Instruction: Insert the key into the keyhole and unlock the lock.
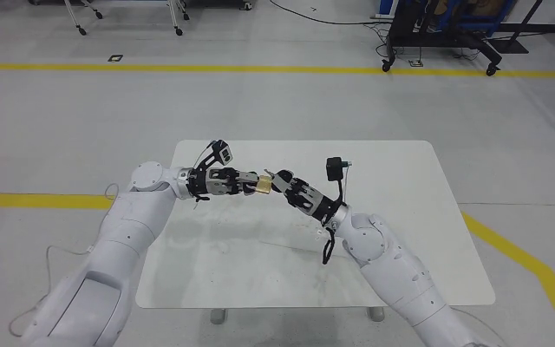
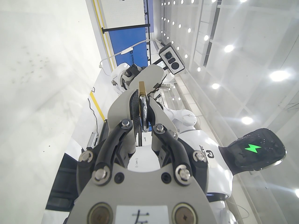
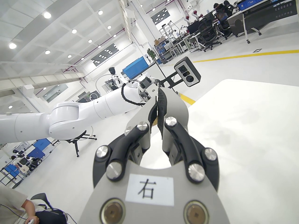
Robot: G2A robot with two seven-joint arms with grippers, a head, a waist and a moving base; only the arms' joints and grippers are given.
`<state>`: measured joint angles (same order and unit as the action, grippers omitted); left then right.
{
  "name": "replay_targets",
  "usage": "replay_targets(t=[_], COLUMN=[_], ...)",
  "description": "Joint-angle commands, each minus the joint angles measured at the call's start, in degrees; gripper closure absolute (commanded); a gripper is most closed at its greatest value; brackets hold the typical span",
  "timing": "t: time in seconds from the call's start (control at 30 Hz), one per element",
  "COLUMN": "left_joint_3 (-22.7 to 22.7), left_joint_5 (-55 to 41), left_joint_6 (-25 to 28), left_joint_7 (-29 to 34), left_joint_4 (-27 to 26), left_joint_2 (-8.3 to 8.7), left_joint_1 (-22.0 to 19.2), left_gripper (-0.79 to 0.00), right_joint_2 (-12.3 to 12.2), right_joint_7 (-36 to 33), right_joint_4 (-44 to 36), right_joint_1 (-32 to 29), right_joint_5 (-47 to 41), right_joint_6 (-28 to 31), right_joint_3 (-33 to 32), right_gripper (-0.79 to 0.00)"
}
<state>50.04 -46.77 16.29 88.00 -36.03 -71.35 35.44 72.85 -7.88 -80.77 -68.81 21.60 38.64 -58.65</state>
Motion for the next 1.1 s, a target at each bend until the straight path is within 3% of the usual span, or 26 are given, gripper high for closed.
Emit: replay_targets(t=[0.0,0.53,0.9,1.07], left_joint_3=[0.12,1.30,-0.72,-0.90], left_joint_5=[0.17,1.20,-0.53,-0.22], left_joint_6=[0.00,0.00,-2.19,-2.16], left_joint_7=[0.00,0.00,0.00,0.00], left_joint_4=[0.11,0.63,0.04,0.00], left_joint_2=[-0.05,-0.47,-0.37,-0.33], left_joint_1=[0.00,0.26,0.25,0.15], left_gripper=[0.000,0.000,0.000,0.000], right_joint_2=[0.02,0.00,-1.66,-1.71], right_joint_7=[-0.32,-1.33,-2.60,-3.00], right_joint_4=[-0.30,-2.85,-5.26,-5.25], right_joint_1=[-0.05,-1.28,-5.89,-5.93], right_joint_5=[0.18,2.04,-4.15,-4.79], right_joint_6=[0.18,2.29,6.63,6.66], right_joint_3=[0.09,0.12,-6.77,-6.91], right_gripper=[0.000,0.000,0.000,0.000])
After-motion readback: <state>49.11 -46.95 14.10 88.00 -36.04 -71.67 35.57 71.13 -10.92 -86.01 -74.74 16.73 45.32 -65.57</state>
